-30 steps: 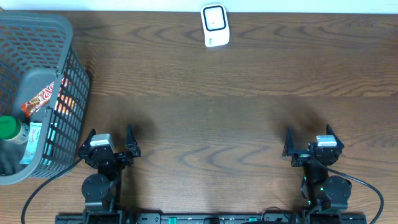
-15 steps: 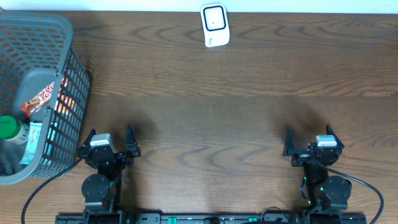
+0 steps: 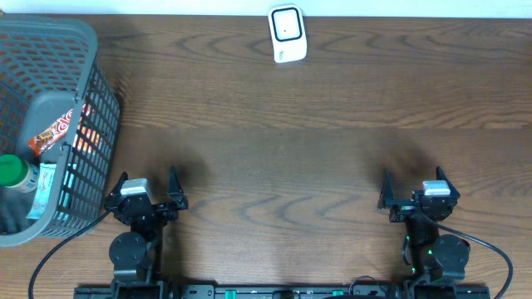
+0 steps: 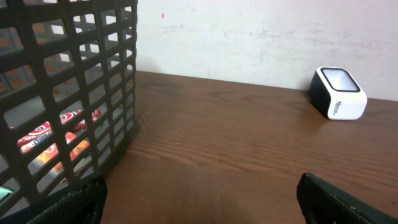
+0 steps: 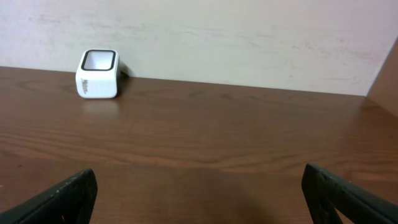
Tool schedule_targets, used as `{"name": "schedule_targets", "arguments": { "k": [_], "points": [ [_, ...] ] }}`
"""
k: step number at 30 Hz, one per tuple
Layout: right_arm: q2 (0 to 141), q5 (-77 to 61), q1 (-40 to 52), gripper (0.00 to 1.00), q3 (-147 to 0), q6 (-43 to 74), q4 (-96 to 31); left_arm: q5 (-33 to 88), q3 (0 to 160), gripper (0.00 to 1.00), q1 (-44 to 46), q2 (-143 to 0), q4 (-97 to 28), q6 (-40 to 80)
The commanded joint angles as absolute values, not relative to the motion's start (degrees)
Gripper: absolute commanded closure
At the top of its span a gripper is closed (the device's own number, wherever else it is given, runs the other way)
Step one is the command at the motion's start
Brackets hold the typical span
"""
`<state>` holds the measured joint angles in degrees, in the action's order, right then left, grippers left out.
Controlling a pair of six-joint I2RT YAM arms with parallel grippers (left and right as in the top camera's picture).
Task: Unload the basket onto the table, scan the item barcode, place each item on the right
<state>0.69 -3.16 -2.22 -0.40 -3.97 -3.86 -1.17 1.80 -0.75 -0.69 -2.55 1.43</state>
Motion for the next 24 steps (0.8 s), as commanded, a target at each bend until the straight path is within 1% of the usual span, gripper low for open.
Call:
{"name": "schedule_targets", "arguments": {
  "k": [1, 13, 24],
  "points": [
    [0.4, -3.1, -1.8, 0.01, -0.3, -3.3, -4.1, -0.6, 0.2, 0.02, -1.1, -0.3, -3.6, 0.7],
    [0.4, -3.1, -1.8, 0.01, -0.3, -3.3, -4.1, 0.3, 0.2, 0.02, -1.1, -0.3, -3.8, 0.7],
    [0.4, -3.1, -1.8, 0.01, -0.3, -3.3, -4.1, 8.1, 1.4, 0.02, -1.0, -0.3, -3.7, 0.6]
  ]
}}
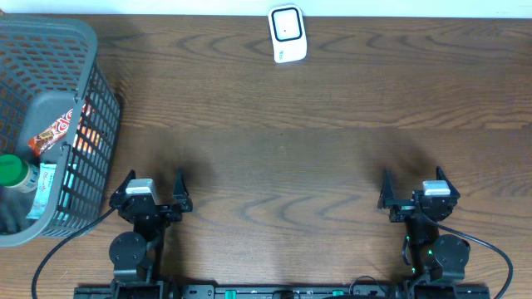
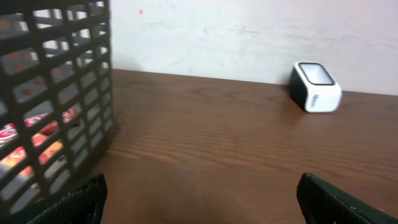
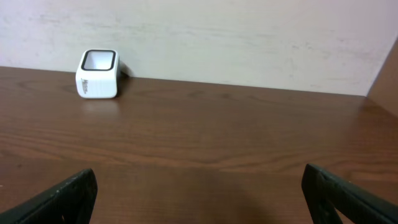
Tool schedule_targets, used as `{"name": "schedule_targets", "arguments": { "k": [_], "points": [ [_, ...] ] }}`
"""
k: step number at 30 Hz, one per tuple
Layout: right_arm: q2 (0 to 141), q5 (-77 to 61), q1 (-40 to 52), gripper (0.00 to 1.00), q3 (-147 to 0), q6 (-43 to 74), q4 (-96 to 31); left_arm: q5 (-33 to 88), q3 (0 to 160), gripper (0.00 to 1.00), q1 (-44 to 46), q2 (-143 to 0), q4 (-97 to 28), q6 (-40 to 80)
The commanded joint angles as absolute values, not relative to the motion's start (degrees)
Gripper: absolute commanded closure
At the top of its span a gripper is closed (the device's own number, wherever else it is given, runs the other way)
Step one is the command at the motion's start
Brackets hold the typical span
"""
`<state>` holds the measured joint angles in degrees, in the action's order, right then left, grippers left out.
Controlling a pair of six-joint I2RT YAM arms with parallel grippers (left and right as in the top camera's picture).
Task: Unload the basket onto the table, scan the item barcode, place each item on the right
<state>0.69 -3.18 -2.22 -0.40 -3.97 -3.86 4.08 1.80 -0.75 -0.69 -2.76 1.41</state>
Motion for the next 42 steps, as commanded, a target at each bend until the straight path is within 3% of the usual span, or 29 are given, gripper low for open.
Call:
{"name": "schedule_targets", "arguments": {
  "k": [1, 17, 25, 32, 42],
  "points": [
    [0.4, -3.1, -1.8, 0.01, -0.3, -3.3, -4.1, 8.6, 1.7, 0.02, -1.1, -0.3, -3.7, 0.6],
    [0.4, -3.1, -1.8, 0.01, -0.3, -3.3, -4.1, 8.6, 13.6, 0.02, -1.1, -8.8, -5.2, 3.8],
    [0.4, -3.1, -1.8, 0.01, -0.3, -3.3, -4.1, 12.6, 31.4, 0.02, -1.1, -25.3, -13.6, 3.9],
    [0.4, -3.1, -1.8, 0.01, -0.3, -3.3, -4.1, 17.4, 48.8, 0.02, -0.9, -35.0, -33.7, 2.2],
    [0.4, -3.1, -1.8, 0.01, -0.3, -3.3, -4.1, 25.5, 49.9, 0.02, -1.0, -35.2, -34.0, 8.8]
  ]
}}
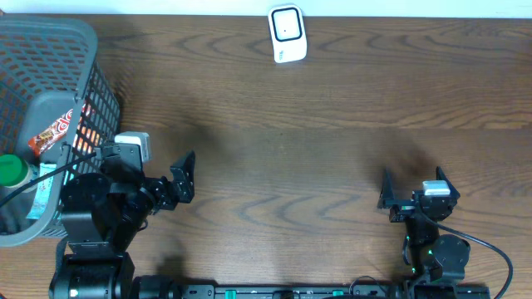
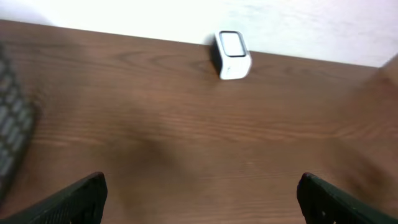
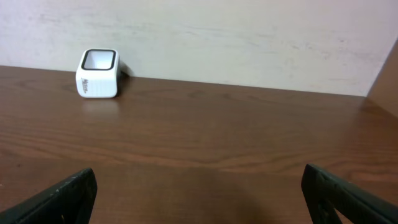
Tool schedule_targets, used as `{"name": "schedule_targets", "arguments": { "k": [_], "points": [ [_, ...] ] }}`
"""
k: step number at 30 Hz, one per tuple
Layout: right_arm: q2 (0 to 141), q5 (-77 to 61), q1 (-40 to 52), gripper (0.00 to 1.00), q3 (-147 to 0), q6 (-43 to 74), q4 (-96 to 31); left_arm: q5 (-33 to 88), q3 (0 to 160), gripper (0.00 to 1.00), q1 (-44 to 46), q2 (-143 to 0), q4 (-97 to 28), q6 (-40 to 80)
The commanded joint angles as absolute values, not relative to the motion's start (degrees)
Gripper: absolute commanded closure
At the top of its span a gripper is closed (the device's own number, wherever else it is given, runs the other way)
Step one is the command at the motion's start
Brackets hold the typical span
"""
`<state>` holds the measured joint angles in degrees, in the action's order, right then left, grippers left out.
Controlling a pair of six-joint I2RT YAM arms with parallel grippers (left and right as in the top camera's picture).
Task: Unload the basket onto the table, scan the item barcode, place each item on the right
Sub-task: 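Raise the left gripper and move it over the grey basket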
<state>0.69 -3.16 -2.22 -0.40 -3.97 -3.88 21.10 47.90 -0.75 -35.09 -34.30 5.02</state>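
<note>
A white barcode scanner (image 1: pixel 288 33) with a dark window stands at the table's far edge; it also shows in the left wrist view (image 2: pixel 233 46) and the right wrist view (image 3: pixel 97 73). Items lie in the grey mesh basket (image 1: pixel 79 50) at the left: a red snack packet (image 1: pixel 60 129) and a green-capped bottle (image 1: pixel 12 170). My left gripper (image 1: pixel 172 184) is raised just right of the basket, open and holding nothing, its fingertips (image 2: pixel 71 200) wide apart. My right gripper (image 1: pixel 412 184) rests open and bare near the front right, far from the basket.
A brown wooden table (image 1: pixel 332 149) spans the view, with a pale wall (image 3: pixel 249 37) behind it. The basket's tall side wall (image 1: pixel 100 133) stands close to my left arm. A grey object (image 1: pixel 48 112) lies among the basket's items.
My left arm has risen from its low rest pose and turned to the right; its camera now looks down at the table and scanner, with the basket almost out of its view. The right arm is unchanged.
Both arms sat low at the front edge with open grippers, the left facing the basket's side. Then the left wrist had turned slightly right, showing less basket. Now the left arm stands raised beside the basket, still open, and the right arm has stayed put.
</note>
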Motion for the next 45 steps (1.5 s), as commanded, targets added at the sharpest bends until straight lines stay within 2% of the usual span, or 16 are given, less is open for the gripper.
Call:
{"name": "schedule_targets", "arguments": {
  "k": [1, 9, 18, 23, 30, 34, 40, 45],
  "points": [
    [0.4, -3.1, -1.8, 0.01, -0.3, -3.3, -4.1, 25.5, 50.7, 0.02, -1.0, -35.6, -34.0, 9.9],
    [0.4, -3.1, -1.8, 0.01, -0.3, -3.3, -4.1, 17.4, 65.3, 0.02, -1.0, -46.3, -37.5, 11.7],
    [0.4, -3.1, -1.8, 0.01, -0.3, -3.3, -4.1, -13.3, 97.0, 0.02, -1.6, -67.4, -57.5, 13.8],
    [0.4, -3.1, -1.8, 0.01, -0.3, -3.3, -4.1, -18.9, 108.0, 0.02, -9.3, -75.1, -67.1, 20.5],
    [0.4, -3.1, -1.8, 0.01, -0.3, -3.3, -4.1, -19.0, 107.7, 0.02, -27.9, -79.7, -73.0, 33.3],
    [0.4, -3.1, -1.8, 0.01, -0.3, -3.3, -4.1, -19.7, 104.4, 0.02, -34.4, -80.7, -72.2, 38.3],
    [0.4, -3.1, -1.8, 0.01, -0.3, -3.3, -4.1, -29.5, 95.2, 0.02, -36.0, -80.9, -65.4, 41.0],
    [0.4, -3.1, -1.8, 0.01, -0.3, -3.3, -4.1, -30.5, 86.8, 0.02, -36.0, -82.3, -54.7, 35.9]
  ]
}}
